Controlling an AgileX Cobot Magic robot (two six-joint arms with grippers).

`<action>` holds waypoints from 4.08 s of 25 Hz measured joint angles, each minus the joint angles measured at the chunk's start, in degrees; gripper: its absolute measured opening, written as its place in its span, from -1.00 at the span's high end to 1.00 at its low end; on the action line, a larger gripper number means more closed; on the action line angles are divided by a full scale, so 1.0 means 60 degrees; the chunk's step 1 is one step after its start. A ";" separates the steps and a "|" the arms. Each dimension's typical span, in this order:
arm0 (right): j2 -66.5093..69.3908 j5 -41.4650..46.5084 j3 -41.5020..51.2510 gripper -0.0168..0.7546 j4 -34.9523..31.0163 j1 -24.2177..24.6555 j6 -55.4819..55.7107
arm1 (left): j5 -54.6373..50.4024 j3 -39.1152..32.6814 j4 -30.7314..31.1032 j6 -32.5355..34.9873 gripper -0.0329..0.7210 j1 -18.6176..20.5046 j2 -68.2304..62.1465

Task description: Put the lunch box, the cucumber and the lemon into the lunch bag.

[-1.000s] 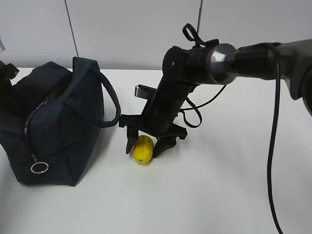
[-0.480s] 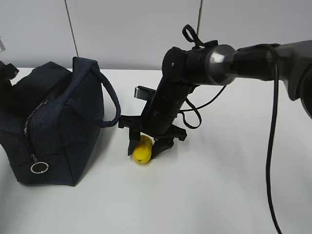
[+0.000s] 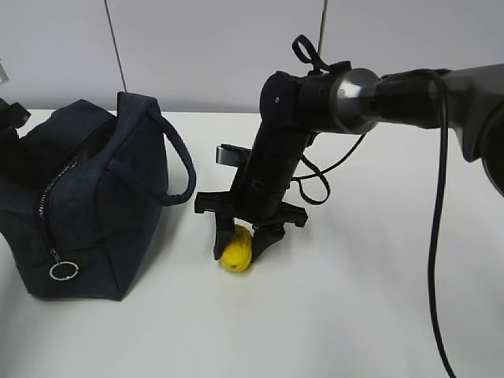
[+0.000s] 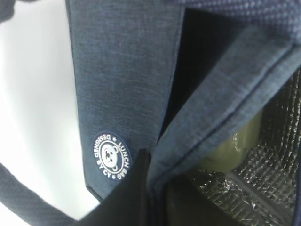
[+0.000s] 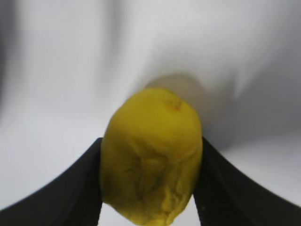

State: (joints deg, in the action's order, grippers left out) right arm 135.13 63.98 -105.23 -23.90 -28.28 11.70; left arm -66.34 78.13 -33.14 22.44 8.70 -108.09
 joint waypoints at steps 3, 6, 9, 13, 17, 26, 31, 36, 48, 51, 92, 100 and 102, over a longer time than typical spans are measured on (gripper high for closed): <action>0.0000 0.0459 -0.0314 -0.08 0.0058 0.0000 0.0002 | 0.0000 0.0000 0.0000 0.0000 0.94 0.0000 0.0000; 0.0000 0.0822 -0.0786 -0.08 0.0085 0.0000 0.0002 | 0.0000 0.0000 0.0000 0.0000 0.94 0.0000 0.0000; -0.0018 0.0860 -0.1116 -0.07 0.0104 0.0000 -0.0019 | 0.0000 0.0000 0.0000 0.0000 0.94 0.0000 0.0000; -0.0541 0.0938 -0.1180 -0.07 0.0129 0.0000 -0.0046 | 0.0000 0.0000 -0.0022 0.0000 0.94 0.0000 0.0000; -0.1453 0.0974 -0.1213 -0.07 0.0188 0.0000 -0.0046 | -0.0041 0.0000 -0.0272 0.0048 0.94 0.0000 0.0000; -0.1959 0.0800 -0.2069 -0.07 -0.2717 0.0000 -0.1678 | -0.0390 0.0000 -0.2564 0.1133 0.94 0.0000 0.0000; -0.1959 -0.0103 -0.2129 -0.07 -0.3561 -0.0015 -0.2209 | -0.0390 0.0000 -0.2800 0.1201 0.94 0.0000 0.0000; -0.1959 -0.1011 -0.2129 -0.07 -0.3841 -0.0015 -0.2259 | -0.0390 0.0000 -0.2800 0.1222 0.94 0.0000 0.0000; -0.0656 -0.1499 -0.2159 -0.07 -0.4597 -0.0479 -0.2352 | -0.0390 0.0000 -0.2858 0.1259 0.94 0.0000 0.0000; -0.0497 -0.1606 -0.2159 -0.09 -0.4705 -0.0531 -0.2368 | -0.0390 0.0000 -0.2879 0.1259 0.94 0.0000 0.0000; -0.1438 0.0957 -0.3337 -0.24 0.0122 -0.0396 -0.0449 | -0.0390 0.0000 -0.2808 0.1259 0.94 0.0000 0.0000; -0.1232 0.0642 -0.3337 -0.24 0.0294 -0.0396 -0.0148 | -0.0390 0.0000 -0.2793 0.1259 0.94 0.0000 0.0000; -0.1107 0.0454 -0.3337 -0.24 0.0204 -0.0396 -0.0148 | -0.0390 0.0000 -0.2793 0.1259 0.94 0.0000 0.0000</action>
State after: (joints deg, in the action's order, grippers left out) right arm 128.48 66.71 -125.25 -22.68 -30.66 10.81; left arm -68.68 78.13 -49.89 29.99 8.70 -108.09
